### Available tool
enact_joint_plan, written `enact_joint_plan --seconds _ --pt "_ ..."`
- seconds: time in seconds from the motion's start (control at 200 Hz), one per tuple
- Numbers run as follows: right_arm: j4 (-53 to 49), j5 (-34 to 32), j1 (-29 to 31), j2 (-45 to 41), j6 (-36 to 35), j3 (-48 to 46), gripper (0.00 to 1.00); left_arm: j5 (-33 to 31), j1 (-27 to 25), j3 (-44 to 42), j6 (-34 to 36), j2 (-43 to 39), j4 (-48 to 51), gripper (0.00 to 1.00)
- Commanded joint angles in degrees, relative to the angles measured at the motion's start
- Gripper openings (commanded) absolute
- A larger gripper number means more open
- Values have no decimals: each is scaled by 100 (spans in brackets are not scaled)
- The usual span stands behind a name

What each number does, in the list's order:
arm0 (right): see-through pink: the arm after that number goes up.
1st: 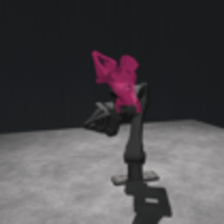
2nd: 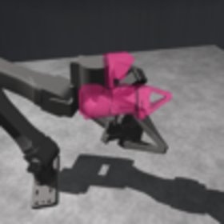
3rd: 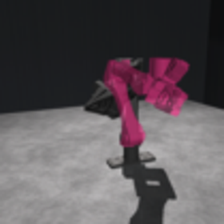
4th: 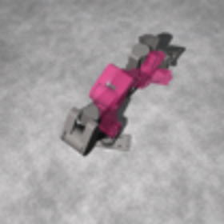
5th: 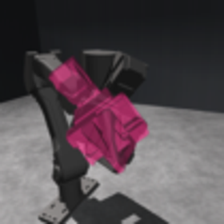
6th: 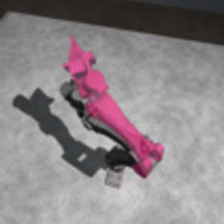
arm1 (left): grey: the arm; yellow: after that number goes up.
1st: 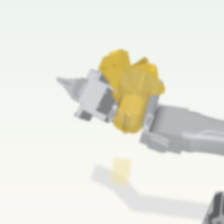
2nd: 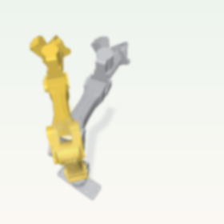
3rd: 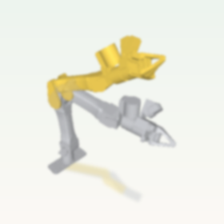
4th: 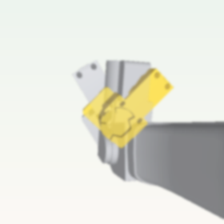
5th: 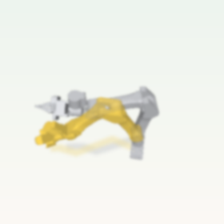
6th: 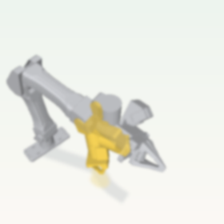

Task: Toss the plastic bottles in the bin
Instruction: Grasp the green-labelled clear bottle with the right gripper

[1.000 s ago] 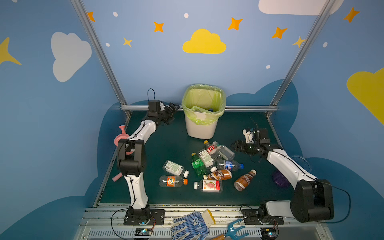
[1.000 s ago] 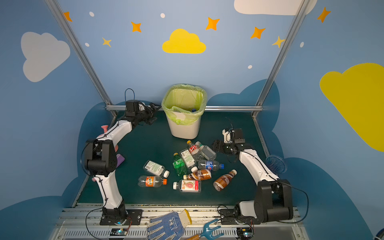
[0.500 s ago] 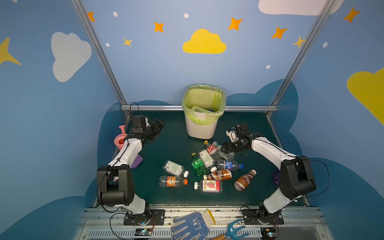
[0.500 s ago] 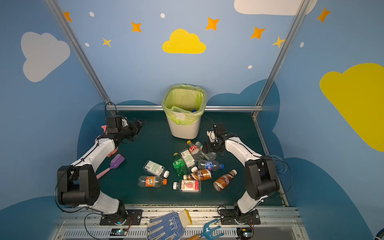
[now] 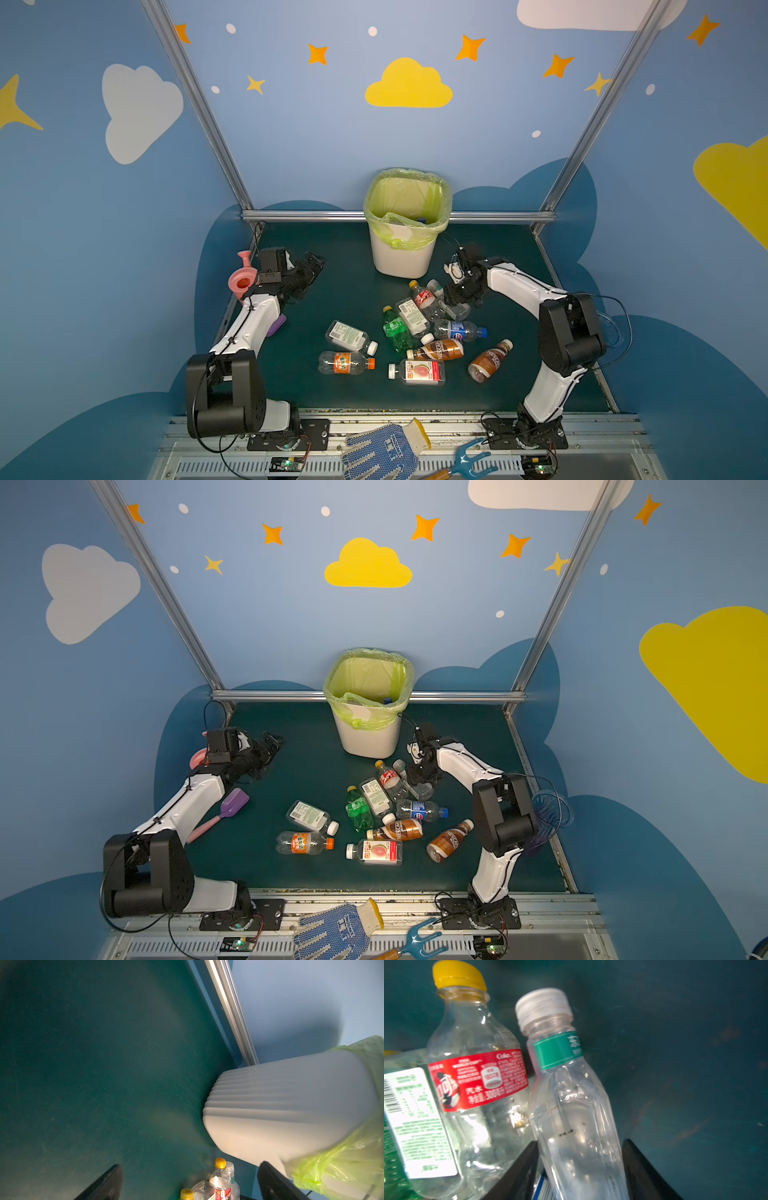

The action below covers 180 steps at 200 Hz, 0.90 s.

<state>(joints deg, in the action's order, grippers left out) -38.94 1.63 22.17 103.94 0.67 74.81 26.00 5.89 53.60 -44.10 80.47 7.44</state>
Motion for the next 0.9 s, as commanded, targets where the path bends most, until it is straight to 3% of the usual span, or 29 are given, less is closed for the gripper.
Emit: enact_joint_plan --seconds 0.0,0.3,0.526,0.896 --pt "-305 -462 -110 104 42 71 53 -51 61 -34 108 -122 47 100" --pt "-438 -540 -537 -24 120 -35 57 -50 123 -154 99 -140 29 100" --pt "-505 -529 -550 49 136 61 80 -19 165 -199 133 -170 62 100" --pt "-947 -683 -456 788 -358 790 83 -38 256 -324 190 -275 121 100"
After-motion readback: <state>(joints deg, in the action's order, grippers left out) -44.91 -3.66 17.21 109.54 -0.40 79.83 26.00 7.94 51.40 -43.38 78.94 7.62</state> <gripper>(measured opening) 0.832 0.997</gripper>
